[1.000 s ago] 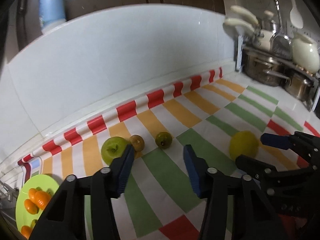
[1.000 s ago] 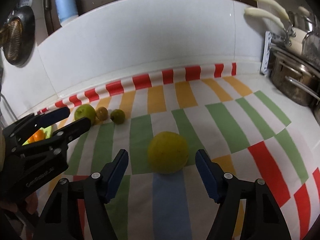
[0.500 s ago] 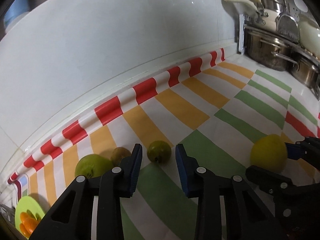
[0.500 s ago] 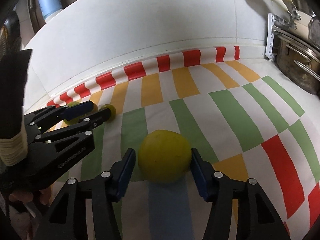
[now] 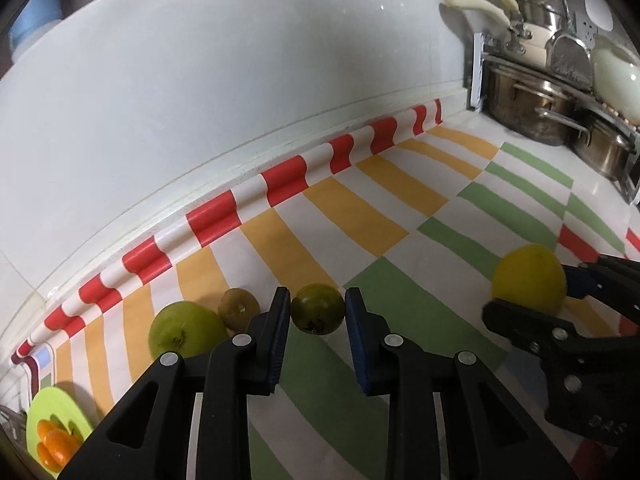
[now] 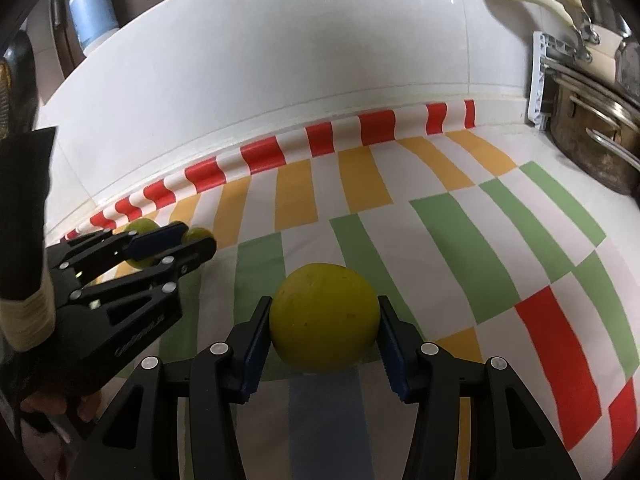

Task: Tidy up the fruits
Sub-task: 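Close the right tool on the yellow fruit while the left tool grips the dark green fruit, then lift and carry both held fruits over the green plate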

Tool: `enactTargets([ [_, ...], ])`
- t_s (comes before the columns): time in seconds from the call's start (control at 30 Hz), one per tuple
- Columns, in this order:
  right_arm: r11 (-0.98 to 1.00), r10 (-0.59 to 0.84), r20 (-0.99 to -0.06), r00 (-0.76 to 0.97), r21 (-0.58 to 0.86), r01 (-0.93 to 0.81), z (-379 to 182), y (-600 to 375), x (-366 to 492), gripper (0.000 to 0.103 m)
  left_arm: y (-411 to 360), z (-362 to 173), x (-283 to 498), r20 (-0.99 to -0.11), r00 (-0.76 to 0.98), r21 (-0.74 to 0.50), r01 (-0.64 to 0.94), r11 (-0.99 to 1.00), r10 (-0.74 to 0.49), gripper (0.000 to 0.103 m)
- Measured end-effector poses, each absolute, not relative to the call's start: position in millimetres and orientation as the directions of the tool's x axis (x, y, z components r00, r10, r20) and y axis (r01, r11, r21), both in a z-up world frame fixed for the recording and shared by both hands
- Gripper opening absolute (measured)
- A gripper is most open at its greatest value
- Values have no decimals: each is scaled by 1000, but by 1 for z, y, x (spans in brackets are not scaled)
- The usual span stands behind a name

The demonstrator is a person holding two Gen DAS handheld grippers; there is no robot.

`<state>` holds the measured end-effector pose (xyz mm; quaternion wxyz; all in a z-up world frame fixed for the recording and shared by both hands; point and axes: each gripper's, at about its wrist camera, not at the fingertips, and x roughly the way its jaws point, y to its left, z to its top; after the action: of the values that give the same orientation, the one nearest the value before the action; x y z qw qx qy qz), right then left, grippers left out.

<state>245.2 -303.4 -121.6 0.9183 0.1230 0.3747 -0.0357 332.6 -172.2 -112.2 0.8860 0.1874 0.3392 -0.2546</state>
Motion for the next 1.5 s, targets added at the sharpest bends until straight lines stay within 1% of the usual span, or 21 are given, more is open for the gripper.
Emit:
enactTargets([
  [0.33, 977, 31, -660, 751, 180, 118, -95, -294, 233, 51, -148, -74, 301, -644, 682, 127, 543, 830, -347, 28],
  [0.73, 987, 45, -606, 794, 150, 58, -59, -273, 199, 51, -120, -35, 255, -583, 733, 107, 498, 861, -352, 28],
  [1.17, 993, 90, -558, 825, 117, -29, -27, -241, 167, 51, -75, -10, 203, -534, 788, 77, 406, 911, -306, 28],
  [1.5, 991, 129, -527, 840, 97, -92, -11, -212, 143, 51, -42, 0, 168, -512, 818, 66, 343, 937, -264, 28],
])
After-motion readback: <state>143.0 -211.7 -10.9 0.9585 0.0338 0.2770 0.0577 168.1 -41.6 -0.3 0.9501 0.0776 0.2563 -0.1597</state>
